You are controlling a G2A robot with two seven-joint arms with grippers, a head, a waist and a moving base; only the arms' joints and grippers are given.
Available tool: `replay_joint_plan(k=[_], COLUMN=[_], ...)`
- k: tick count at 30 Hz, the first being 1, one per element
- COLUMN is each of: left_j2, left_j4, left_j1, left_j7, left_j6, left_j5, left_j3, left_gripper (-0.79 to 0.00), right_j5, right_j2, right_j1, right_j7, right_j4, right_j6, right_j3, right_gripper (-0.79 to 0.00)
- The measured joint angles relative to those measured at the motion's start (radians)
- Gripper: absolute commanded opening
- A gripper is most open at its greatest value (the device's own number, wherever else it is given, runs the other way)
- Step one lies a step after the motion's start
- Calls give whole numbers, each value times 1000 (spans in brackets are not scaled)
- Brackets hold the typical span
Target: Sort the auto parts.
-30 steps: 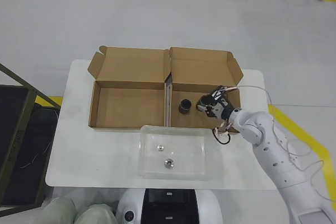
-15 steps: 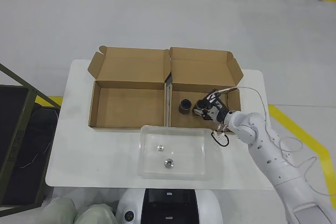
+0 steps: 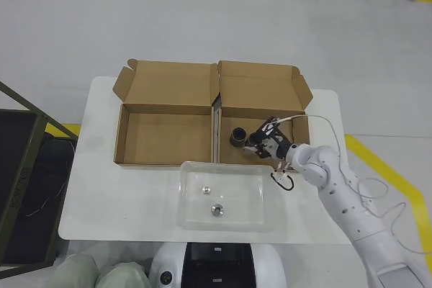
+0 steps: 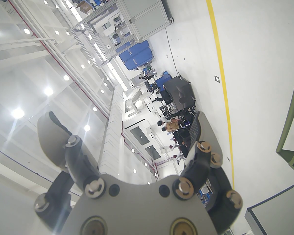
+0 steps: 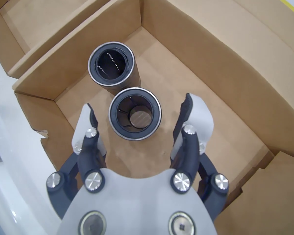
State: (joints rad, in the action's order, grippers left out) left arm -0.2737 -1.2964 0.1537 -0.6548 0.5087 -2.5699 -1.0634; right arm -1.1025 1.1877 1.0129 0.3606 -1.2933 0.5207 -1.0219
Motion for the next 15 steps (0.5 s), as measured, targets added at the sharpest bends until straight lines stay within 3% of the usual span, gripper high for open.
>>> replay_joint_plan(k=[15], left_j2=[0], left_j4=[0], left_j1=[0], left_j7=[0], left_j6=[0], left_j5=[0], left_j3=[0], left_gripper=[0], right_j5=[-62], right_j2=[-33], right_j1=[119], right_j7=[22], right_j4=[-347], right_j6=[7], right_j3=[-97], right_gripper=[-52])
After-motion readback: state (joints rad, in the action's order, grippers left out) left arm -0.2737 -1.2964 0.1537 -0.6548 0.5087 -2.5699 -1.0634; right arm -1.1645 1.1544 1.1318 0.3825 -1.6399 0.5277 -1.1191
